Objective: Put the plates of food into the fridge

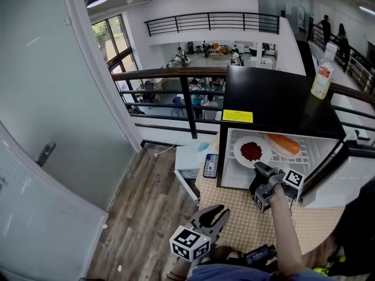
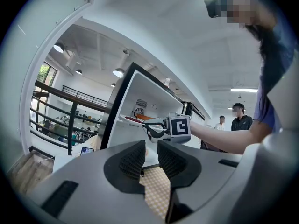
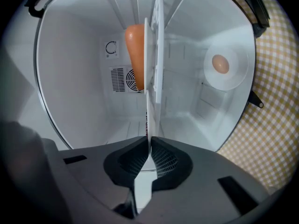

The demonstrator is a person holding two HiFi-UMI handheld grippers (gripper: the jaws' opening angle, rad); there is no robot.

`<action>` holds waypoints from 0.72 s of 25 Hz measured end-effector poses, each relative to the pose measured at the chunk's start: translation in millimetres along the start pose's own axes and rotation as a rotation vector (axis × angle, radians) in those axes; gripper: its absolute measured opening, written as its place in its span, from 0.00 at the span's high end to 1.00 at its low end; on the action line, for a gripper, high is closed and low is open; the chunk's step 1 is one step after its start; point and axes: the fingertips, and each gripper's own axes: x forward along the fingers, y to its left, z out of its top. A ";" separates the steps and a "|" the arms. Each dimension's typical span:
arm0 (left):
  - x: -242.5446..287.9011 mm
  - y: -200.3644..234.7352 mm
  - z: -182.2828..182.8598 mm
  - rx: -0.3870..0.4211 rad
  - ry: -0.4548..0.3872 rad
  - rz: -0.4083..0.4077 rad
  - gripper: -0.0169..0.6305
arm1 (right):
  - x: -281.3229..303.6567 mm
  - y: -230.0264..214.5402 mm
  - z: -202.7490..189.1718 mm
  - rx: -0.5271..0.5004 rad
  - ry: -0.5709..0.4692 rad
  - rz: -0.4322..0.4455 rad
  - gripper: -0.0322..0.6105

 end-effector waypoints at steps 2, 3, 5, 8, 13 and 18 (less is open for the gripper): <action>-1.1 0.9 -0.4 -0.002 0.000 0.004 0.83 | 6.2 0.9 2.0 0.010 -0.018 -0.009 0.91; -1.5 1.1 -0.5 -0.003 0.000 0.006 0.83 | 9.7 1.6 2.9 0.011 -0.026 -0.014 0.91; -1.9 0.5 -0.7 -0.005 -0.002 0.007 0.83 | 16.2 2.4 5.0 0.008 -0.040 -0.022 0.91; -3.3 -0.9 -2.3 -0.007 -0.002 0.007 0.83 | 22.0 2.8 7.5 0.008 -0.056 -0.023 0.91; -9.3 1.4 -4.9 -0.013 -0.002 0.019 0.83 | 19.2 4.0 8.9 -0.045 -0.084 0.000 0.91; -12.0 0.6 -6.3 -0.026 -0.007 0.022 0.83 | 9.5 2.2 10.1 -0.076 -0.086 0.015 0.80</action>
